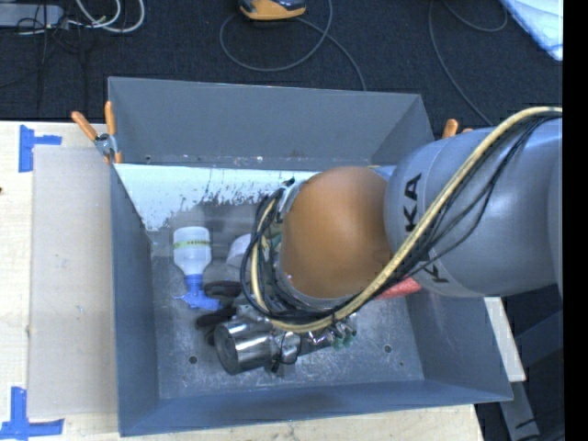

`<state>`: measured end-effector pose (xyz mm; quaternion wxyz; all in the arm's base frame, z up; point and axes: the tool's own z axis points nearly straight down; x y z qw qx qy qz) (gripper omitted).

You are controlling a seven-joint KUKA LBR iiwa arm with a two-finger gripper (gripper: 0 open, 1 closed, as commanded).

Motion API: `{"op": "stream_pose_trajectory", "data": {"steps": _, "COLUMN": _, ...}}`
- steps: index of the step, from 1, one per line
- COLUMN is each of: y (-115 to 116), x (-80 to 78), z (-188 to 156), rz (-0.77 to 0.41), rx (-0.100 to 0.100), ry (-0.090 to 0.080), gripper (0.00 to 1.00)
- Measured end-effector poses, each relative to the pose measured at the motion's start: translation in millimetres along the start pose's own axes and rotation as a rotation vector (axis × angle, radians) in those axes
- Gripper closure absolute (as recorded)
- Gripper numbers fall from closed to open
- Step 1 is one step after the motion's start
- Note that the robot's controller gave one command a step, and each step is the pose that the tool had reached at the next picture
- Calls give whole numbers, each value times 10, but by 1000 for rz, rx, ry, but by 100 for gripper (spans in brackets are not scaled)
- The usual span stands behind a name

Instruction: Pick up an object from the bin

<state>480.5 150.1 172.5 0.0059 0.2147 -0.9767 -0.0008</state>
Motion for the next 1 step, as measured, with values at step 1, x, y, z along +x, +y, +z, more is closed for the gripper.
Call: {"op": "stream_pose_trajectory", "data": {"steps": 1, "y": 62, "x": -37, "z": -449, "rz": 22, "rx": -2, "ry": 13, "gripper": 100}}
